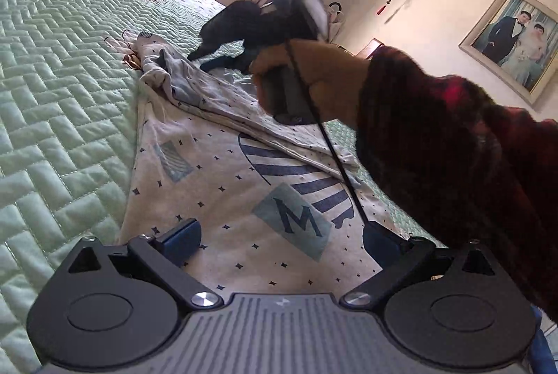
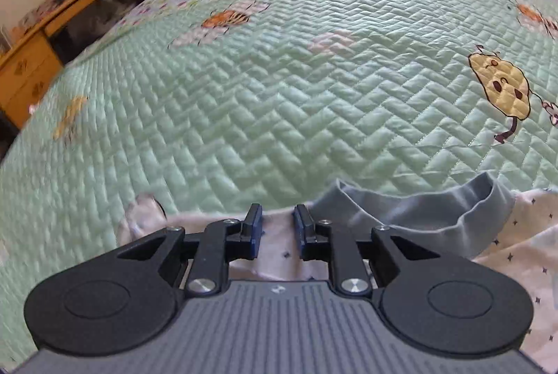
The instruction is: Fold clothes
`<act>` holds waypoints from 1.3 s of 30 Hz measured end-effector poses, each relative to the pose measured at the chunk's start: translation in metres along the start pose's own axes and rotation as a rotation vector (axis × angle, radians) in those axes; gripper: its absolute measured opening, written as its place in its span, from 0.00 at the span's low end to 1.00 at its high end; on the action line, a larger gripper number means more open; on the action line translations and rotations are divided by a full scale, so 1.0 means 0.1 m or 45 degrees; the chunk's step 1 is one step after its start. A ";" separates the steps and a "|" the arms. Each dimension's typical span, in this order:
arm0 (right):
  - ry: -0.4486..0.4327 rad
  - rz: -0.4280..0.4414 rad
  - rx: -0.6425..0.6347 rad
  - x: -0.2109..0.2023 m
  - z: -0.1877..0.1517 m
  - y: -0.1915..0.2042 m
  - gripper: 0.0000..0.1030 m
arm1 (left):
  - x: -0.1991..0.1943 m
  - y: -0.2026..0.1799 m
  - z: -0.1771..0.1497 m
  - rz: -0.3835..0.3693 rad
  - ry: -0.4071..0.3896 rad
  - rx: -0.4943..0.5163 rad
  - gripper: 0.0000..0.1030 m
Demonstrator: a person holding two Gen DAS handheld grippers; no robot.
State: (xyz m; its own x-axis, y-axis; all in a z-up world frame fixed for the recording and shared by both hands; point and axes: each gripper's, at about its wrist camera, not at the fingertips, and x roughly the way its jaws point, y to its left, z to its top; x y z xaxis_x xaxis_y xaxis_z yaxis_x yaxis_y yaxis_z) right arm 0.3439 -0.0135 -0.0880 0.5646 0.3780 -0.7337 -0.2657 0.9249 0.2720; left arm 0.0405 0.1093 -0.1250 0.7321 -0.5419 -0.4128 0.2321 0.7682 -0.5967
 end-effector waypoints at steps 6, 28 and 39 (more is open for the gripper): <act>0.011 0.129 0.029 -0.20 -0.07 0.24 0.23 | -0.02 -0.01 -0.03 -0.005 -0.007 0.028 0.97; -0.028 0.231 -0.133 -0.28 -0.10 0.58 0.58 | 0.03 -0.05 -0.05 0.010 -0.001 0.077 0.99; -0.204 -0.230 0.146 -0.90 -0.18 -1.18 0.59 | 0.03 -0.06 -0.06 0.021 -0.001 0.094 0.99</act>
State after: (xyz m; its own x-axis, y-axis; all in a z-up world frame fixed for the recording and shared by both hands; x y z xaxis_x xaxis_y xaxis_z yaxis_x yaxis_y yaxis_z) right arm 0.3108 -0.1577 -0.0653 0.7135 0.1999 -0.6715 -0.0645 0.9731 0.2212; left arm 0.0372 0.1012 -0.1264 0.7367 -0.5288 -0.4216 0.2665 0.8000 -0.5376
